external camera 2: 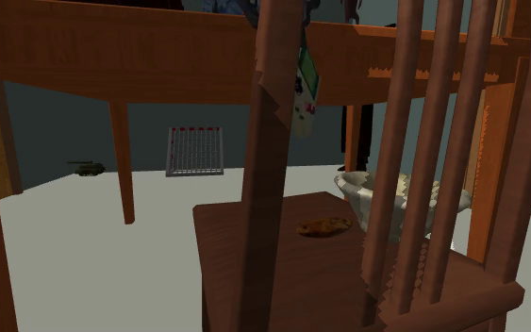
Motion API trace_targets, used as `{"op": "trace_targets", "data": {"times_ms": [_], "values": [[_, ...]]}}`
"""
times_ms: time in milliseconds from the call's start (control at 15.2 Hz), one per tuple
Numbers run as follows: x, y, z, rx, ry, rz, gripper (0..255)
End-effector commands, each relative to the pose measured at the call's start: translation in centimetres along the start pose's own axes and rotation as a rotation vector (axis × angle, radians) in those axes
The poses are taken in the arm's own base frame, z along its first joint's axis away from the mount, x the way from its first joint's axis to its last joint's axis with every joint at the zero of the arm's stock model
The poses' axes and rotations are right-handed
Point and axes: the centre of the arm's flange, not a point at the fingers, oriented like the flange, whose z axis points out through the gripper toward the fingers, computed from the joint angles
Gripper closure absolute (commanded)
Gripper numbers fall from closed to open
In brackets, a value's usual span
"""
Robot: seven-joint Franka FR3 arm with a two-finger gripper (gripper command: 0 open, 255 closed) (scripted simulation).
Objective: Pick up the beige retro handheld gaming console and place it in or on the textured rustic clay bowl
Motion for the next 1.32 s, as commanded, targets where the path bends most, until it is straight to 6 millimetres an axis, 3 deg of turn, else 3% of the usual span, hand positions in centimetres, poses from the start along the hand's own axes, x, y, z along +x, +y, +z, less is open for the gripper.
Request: {"op": "trace_targets", "data": {"times_ms": [0,594,660,1254], "values": [[-0.1,2.6,-0.2,0.0,0.001,-0.001,255],[0.5,14.4,-0.3,0.0,0.001,-0.001,255],[0.6,16.5,-0.3,0.0,0.001,-0.001,255],[0.4,15.7,4.4,0.0,0.001,-0.001,255]]}}
